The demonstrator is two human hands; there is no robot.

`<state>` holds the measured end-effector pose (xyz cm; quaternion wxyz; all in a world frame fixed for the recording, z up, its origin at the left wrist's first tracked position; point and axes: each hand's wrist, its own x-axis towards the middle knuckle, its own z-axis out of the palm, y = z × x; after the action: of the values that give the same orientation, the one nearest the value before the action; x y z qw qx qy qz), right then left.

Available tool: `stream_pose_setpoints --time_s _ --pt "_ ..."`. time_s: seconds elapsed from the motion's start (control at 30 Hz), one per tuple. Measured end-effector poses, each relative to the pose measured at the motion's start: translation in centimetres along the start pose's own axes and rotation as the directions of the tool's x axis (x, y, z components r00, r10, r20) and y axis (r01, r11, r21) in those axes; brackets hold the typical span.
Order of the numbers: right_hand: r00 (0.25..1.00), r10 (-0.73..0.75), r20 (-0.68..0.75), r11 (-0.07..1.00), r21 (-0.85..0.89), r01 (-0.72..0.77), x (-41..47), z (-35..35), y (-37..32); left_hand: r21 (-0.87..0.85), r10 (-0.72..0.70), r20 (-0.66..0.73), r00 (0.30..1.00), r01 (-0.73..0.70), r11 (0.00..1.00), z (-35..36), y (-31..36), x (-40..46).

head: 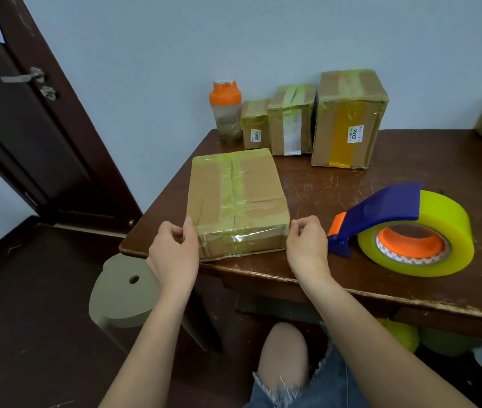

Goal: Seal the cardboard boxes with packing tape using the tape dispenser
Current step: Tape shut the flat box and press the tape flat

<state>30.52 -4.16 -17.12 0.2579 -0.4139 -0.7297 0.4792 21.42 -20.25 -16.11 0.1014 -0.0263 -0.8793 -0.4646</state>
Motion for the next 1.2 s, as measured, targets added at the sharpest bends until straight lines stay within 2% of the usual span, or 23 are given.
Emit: stream_pose_setpoints --time_s 0.1,0.2,0.27,0.33,0.4,0.5,0.6,0.7,0.9,1.2 --pt "0.999 -0.019 0.045 0.999 -0.039 0.021 0.0 -0.9 0.1 -0.057 0.006 0.022 1.0 -0.005 0.998 -0.4 -0.1 0.1" --pt "0.987 -0.15 -0.054 0.989 -0.004 0.15 -0.5 -1.7 -0.3 -0.204 0.139 0.045 0.989 -0.127 0.971 -0.7 -0.6 0.1" --pt "0.933 -0.35 -0.081 0.932 0.068 0.355 -1.0 -1.9 -0.5 -0.236 0.328 0.048 0.943 -0.308 0.922 -0.6 -1.2 -0.3" --pt "0.867 -0.498 0.002 0.859 0.141 0.493 -1.1 -1.9 -0.1 -0.262 0.477 0.114 0.871 -0.437 0.86 -0.2 -2.2 -0.5" --pt "0.827 -0.559 0.061 0.823 0.165 0.544 -0.7 -2.0 0.5 -0.306 0.52 0.152 0.84 -0.461 0.833 0.1 -3.0 -0.4" --pt "0.763 -0.643 0.064 0.765 0.081 0.638 0.2 -2.0 0.5 -0.289 0.592 0.109 0.799 -0.544 0.788 0.3 -3.2 0.2" --pt "0.638 -0.754 0.156 0.653 0.074 0.754 0.4 -1.6 0.1 -0.266 0.687 0.07 0.724 -0.65 0.712 0.7 -2.8 0.4" --pt "0.565 -0.795 0.222 0.584 0.026 0.811 0.4 -1.0 0.2 -0.298 0.685 0.051 0.727 -0.643 0.705 1.0 -2.7 0.5" --pt "0.57 -0.807 0.157 0.58 0.029 0.814 0.6 -0.4 0.8 -0.363 0.66 0.032 0.75 -0.607 0.707 1.1 -2.6 0.6" --pt "0.529 -0.847 0.058 0.529 -0.009 0.848 1.1 0.5 1.4 -0.394 0.664 -0.025 0.748 -0.617 0.681 1.7 -2.9 0.9"
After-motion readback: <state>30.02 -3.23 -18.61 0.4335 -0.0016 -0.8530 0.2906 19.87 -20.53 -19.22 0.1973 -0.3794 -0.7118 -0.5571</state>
